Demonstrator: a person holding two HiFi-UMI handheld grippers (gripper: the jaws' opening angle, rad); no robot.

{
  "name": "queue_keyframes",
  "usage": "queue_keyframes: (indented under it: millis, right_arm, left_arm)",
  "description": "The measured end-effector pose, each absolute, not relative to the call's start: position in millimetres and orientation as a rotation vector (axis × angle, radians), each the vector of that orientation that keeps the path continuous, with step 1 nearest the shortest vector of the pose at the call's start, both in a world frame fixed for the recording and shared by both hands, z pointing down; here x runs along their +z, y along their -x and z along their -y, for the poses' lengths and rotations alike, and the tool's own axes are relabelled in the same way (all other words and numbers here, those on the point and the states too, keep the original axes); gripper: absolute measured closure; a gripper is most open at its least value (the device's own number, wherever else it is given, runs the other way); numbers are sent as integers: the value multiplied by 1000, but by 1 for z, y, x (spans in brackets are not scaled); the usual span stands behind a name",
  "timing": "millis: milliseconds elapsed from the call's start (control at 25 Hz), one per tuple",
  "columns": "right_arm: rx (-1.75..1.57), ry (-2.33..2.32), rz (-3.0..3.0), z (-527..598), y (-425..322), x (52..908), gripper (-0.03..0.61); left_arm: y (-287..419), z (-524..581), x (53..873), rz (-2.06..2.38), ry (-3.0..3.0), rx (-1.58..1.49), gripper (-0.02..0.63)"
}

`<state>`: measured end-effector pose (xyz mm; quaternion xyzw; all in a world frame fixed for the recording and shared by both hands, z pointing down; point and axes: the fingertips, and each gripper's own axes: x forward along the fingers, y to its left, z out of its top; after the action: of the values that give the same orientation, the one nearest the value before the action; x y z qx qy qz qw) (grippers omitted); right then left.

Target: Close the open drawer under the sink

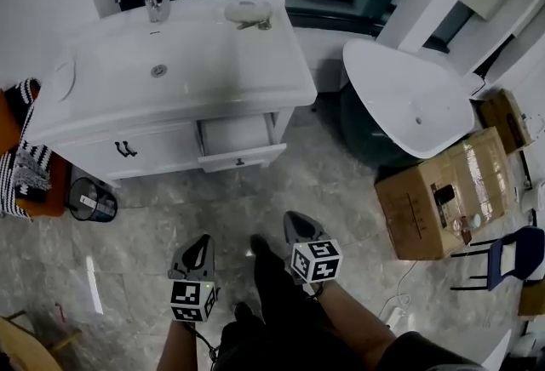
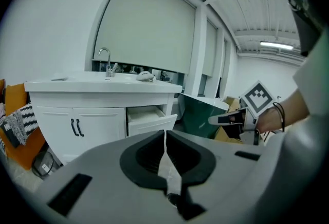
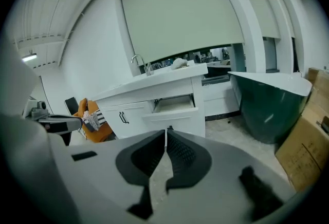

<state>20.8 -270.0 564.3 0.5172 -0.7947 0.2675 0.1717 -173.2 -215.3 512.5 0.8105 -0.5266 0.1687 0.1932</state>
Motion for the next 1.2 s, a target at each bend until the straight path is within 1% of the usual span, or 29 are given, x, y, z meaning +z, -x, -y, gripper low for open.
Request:
queue_keyframes:
  millis: [320,520,800,1080,1200]
  right_arm:
    - [738,-1437,2240,387,-8,635,552]
    - [782,-1423,2228,425,3,675,552]
    - [808,-1368,2228,467,14,728,552]
    - [667,-1336,2310,493,28,730,552]
    - [657,-1360,2310,495,26,730,554]
  left_arm:
    - [167,335,599,1536,-2191,539,592]
    - [174,377,644,1545,-2132,512,592]
    - [175,422,708,1563,-2048,560,594]
    - [177,460,718,1622,-2046,533,594]
    - [173,464,718,1602,-2054,531,596]
